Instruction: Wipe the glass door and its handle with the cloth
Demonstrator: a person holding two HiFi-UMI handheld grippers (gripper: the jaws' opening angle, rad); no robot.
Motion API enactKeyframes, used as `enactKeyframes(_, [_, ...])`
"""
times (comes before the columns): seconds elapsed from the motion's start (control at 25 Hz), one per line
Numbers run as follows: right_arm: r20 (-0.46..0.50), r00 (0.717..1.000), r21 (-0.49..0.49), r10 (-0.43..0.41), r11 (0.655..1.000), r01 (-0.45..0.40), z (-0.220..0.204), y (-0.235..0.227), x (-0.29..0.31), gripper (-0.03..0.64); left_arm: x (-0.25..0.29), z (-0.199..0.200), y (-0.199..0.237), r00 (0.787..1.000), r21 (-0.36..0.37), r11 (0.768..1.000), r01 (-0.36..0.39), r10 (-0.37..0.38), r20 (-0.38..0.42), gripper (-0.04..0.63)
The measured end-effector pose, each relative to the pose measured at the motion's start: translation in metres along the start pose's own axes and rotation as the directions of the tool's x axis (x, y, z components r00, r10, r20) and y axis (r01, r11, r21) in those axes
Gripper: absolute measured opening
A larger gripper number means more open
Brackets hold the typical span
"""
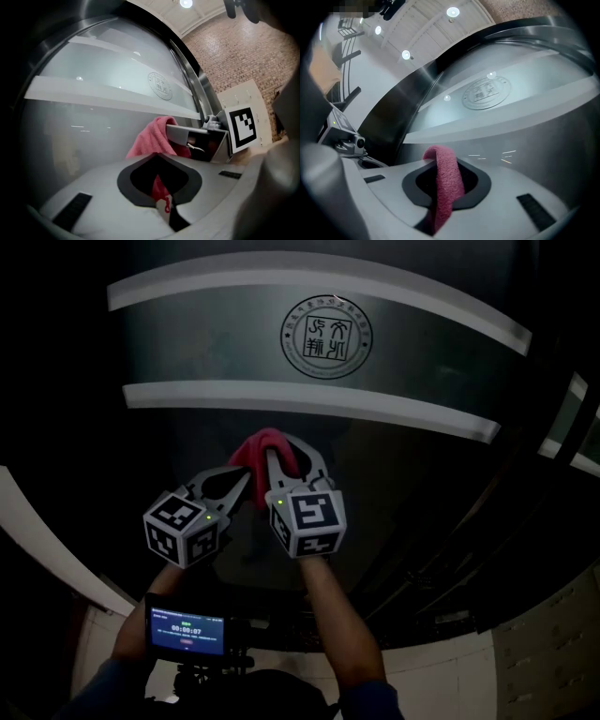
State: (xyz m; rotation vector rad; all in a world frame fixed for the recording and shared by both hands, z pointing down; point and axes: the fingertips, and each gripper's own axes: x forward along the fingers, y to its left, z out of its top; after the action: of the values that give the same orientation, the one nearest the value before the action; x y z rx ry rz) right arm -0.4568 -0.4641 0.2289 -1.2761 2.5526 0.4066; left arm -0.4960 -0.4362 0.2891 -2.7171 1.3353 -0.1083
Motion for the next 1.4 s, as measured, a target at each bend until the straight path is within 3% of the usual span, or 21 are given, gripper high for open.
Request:
enactKeyframes(0.2, [-0.010,0.991,-0.015,-0.137,0.990,0.137,0.008,-0.091,-0.062,0.028,0.055,0.007,-0.067,0.995,-0.010,0.995,0.101,-0.101,0.025,0.012])
enactKeyframes(0.52, [-0.031,0.951,-0.069,-0.308,0.950,0.306,0.018,-0.189,-0.146,0.028,0.133,0.015,-0.169,0.970,-0.026,0.971,0.238,-0.236,0.051,0.012])
enactKeyframes(0.8, [-0.056,0.924,-0.089,-0.379,0.923,0.373,0.020,-0.233,-0.183,0.028,0.156,0.008,-0.213,0.956,-0.032,0.956,0.293,-0.292,0.040,0.012])
enactKeyframes(1.04, [-0.030,0.936,-0.065,-0.351,0.935,0.348,0.023,-0.208,-0.166,0.028,0.137,0.012,-0.184,0.969,-0.037,0.969,0.245,-0.243,0.050,0.012])
enactKeyframes(1.4, [0.030,0.993,-0.006,-0.115,0.993,0.115,0.005,-0.053,-0.073,0.028,0.047,-0.014,-0.061,0.999,-0.050,0.998,0.039,-0.037,0.036,0.012])
